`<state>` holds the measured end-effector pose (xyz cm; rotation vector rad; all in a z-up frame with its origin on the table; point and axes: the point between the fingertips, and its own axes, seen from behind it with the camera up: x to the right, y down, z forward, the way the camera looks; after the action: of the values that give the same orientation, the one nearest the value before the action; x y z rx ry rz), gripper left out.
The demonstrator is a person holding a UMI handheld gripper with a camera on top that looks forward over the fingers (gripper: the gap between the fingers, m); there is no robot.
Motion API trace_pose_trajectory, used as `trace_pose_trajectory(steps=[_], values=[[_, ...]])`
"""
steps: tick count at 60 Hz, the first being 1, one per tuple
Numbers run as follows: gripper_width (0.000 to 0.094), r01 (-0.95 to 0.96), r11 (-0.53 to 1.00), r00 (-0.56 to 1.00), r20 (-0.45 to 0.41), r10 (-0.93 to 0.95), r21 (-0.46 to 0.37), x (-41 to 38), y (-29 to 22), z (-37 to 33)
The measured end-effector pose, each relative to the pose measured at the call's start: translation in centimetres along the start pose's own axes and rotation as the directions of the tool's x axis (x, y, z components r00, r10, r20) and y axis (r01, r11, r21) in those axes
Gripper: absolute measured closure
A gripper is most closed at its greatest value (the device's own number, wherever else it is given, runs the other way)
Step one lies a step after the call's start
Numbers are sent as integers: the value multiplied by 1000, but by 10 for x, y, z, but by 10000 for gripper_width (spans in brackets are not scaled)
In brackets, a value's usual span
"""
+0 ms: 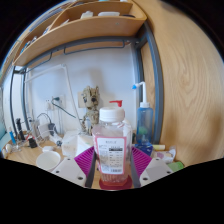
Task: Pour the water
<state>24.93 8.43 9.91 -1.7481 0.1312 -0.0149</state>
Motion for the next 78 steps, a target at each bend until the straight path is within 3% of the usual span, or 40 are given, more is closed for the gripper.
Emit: trace_pose_trajectory(steps=[17,19,22,27,41,51,64,78], values=[[297,19,1000,1000,4,-19,-12,-1,3,-6],[230,32,999,999,-2,-32,-20,-1,4,-6],[38,42,998,999,-3,-42,-37,-3,6,-9],[86,32,999,999,2,-32,-28,-7,1,-17],[87,44,983,999,11,-43,-177,-21,19,-92],[86,42,973,999,9,-41,-226,-24,-10,-154],[73,88,970,996,42,-80,-227,-42,-60,-205],[77,118,968,991,91,-100,-219,-62,-82,-235]])
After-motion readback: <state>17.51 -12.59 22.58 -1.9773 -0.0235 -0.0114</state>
